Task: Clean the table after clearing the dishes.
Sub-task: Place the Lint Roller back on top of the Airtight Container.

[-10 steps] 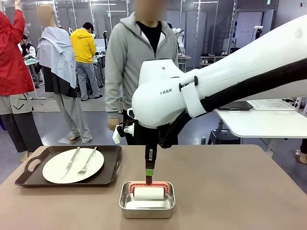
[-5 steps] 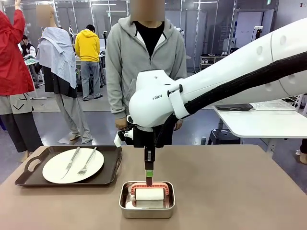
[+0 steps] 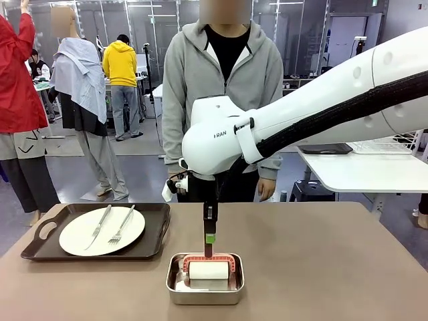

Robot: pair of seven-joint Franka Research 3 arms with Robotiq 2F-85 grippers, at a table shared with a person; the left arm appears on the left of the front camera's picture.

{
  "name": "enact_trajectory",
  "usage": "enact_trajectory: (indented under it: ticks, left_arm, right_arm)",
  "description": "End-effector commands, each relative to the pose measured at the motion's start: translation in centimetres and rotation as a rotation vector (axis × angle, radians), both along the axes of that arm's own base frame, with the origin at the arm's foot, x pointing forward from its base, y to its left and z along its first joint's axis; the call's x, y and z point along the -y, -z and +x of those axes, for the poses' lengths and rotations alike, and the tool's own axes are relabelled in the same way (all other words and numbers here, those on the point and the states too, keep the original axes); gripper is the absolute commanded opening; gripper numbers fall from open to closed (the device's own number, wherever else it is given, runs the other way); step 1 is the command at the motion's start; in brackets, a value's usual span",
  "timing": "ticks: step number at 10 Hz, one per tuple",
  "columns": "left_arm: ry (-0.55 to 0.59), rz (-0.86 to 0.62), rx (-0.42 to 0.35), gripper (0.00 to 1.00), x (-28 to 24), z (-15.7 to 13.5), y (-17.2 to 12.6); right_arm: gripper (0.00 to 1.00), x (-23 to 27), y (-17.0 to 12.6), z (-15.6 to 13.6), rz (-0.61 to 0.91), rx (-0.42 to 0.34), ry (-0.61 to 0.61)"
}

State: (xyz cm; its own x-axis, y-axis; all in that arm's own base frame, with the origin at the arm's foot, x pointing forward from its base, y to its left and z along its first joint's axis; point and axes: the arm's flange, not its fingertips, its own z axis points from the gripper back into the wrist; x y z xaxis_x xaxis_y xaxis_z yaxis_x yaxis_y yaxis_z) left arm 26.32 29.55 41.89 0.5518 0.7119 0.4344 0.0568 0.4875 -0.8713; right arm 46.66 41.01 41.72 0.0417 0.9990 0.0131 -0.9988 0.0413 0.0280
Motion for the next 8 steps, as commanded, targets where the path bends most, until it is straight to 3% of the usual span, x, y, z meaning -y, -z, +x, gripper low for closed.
enact_trajectory:
  ticks: [1, 3, 4, 5, 8]
  left_arm:
    - [0.001, -0.010, 0.018, 1.00, -0.2, -0.1, -0.1]
    - [0.001, -0.010, 0.018, 1.00, -0.2, -0.1, -0.1]
    - [0.001, -0.010, 0.018, 1.00, -0.2, -0.1, -0.1]
    - [0.001, -0.010, 0.018, 1.00, -0.2, -0.1, -0.1]
    - [0.001, -0.010, 0.018, 1.00, -0.2, -0.1, -0.1]
  right_arm:
    - [1.00, 0.1, -0.4, -0.4, 0.009, 0.062, -0.025]
    - [1.00, 0.8, -1.1, -0.3, 0.027, 0.114, -0.006]
    - [0.94, 0.9, -1.4, -0.4, 0.049, 0.136, 0.000]
    - [1.00, 1.0, -1.6, -0.5, 0.049, 0.144, 0.000]
    - [1.00, 1.4, -1.5, -0.7, 0.066, 0.132, -0.006]
